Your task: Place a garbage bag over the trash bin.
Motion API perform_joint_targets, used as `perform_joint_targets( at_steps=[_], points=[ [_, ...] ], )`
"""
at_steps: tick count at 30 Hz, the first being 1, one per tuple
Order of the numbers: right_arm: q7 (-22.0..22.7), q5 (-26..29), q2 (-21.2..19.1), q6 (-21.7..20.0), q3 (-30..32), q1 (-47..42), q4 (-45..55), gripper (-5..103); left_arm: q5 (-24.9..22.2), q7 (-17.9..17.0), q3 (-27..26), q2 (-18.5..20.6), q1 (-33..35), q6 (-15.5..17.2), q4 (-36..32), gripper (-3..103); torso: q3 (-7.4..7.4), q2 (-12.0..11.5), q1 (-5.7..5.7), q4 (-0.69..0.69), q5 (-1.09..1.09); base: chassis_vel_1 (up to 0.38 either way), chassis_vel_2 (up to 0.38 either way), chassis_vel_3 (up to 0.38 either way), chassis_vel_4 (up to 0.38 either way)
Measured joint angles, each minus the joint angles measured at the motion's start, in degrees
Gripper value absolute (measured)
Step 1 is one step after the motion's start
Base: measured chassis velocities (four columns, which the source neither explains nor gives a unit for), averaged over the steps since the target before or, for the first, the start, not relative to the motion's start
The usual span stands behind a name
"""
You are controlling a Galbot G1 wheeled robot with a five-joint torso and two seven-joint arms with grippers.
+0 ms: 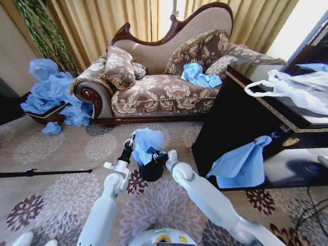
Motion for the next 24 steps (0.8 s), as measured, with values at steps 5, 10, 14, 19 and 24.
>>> perform_joint_targets(
  at_steps=[5, 10, 14, 19, 24],
  points=[
    [0.9, -4.2, -1.5, 2.9, 2.3, -2.2, 3.3, 60, 0.2, 0.1, 0.6, -0.3, 0.1, 0.0, 0.0, 0, 0.0, 0.0, 0.0, -0.01, 0.0, 0.0, 0.0, 0.0, 0.0],
    [1.7, -1.6, 0.4, 4.9, 3.8, -0.3, 1.7, 77, 0.5, 0.4, 1.2, -0.5, 0.4, 0.0, -0.5, 0, 0.0, 0.0, 0.0, 0.01, -0.01, 0.0, 0.0, 0.0, 0.0],
    [2.5, 15.3, 4.7, 6.7, 7.1, 2.5, -2.1, 92, 0.7, 1.1, 1.4, -0.4, 0.7, 0.2, -0.8, 0, 0.01, 0.0, 0.01, 0.02, -0.01, 0.0, 0.0, 0.0, 0.0],
    [0.6, 28.6, 6.5, 6.0, 9.9, 3.6, -4.7, 100, 0.8, 1.6, 1.3, -0.1, 0.8, 0.4, -0.9, 0, 0.01, 0.0, 0.01, 0.01, -0.02, 0.0, 0.0, 0.0, 0.0],
    [-4.1, 30.3, 7.9, 6.1, 10.1, 5.4, -10.9, 100, 0.7, 2.5, 1.4, -0.1, 1.2, 1.1, -1.0, 0, 0.01, 0.0, 0.01, 0.0, -0.01, 0.0, 0.0, 0.0, 0.0]
  ],
)
